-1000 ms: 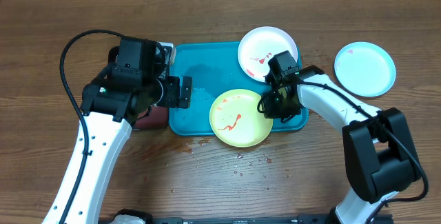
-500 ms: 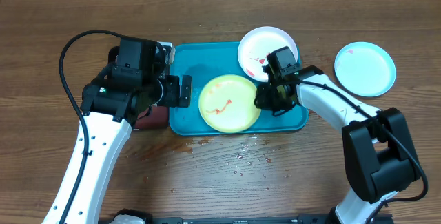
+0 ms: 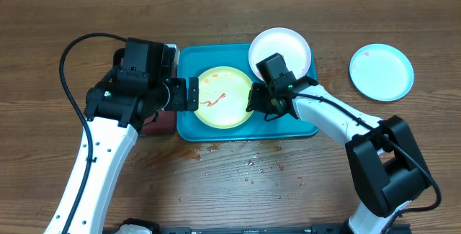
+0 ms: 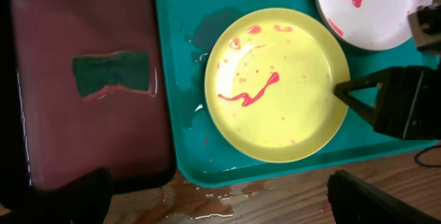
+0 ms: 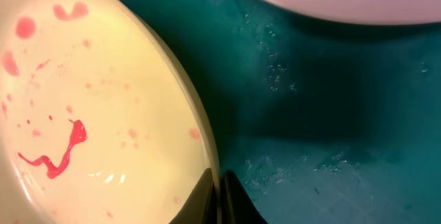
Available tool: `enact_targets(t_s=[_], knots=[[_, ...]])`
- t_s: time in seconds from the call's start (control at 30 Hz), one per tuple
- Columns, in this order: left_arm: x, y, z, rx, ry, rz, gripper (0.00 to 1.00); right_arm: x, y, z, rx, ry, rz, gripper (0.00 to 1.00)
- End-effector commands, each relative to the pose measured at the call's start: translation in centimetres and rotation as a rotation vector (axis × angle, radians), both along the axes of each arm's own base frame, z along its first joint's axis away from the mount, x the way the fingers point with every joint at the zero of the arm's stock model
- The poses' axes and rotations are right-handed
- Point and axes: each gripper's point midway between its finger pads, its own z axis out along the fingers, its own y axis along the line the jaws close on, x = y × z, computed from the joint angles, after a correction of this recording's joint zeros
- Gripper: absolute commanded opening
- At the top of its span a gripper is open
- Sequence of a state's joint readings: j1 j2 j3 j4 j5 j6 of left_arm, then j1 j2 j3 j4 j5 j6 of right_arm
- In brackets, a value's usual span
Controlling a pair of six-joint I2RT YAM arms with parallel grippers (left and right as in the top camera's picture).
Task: Clean dirty plates on tray and stack at the side
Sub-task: 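Grasp the yellow plate rim and drag it toward the tray center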
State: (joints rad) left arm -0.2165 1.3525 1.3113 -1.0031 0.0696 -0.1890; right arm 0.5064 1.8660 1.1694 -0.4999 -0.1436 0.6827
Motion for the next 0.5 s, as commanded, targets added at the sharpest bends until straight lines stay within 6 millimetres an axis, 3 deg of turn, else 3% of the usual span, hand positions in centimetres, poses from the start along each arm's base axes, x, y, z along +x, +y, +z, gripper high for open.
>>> enact_targets(t_s=[0.0, 0.07, 0.13, 0.33, 0.47], knots=[[-0.2, 1.2, -0.4, 0.047, 0.014, 0.073, 1.0, 0.6, -0.2, 0.1, -0.003, -0.008, -0.058, 0.21], [-0.3, 1.8, -0.6, 0.078, 0.019, 0.094, 1.0, 0.5, 0.2, 0.2, 0.016, -0.003, -0.051, 0.36], [-0.5, 2.5, -0.7, 0.113, 0.025, 0.111, 1.0, 0.3, 0.6, 0.4, 0.038, 0.007, -0.039, 0.43], [-1.2, 4.6, -1.1, 0.221, 0.047, 0.159, 0.99, 0.2, 1.0, 2.7, 0.051, 0.016, -0.015, 0.43], [-1.4, 5.6, -1.9, 0.258, 0.058, 0.184, 1.0, 0.3, 1.0, 6.7, 0.051, -0.051, 0.052, 0.43]])
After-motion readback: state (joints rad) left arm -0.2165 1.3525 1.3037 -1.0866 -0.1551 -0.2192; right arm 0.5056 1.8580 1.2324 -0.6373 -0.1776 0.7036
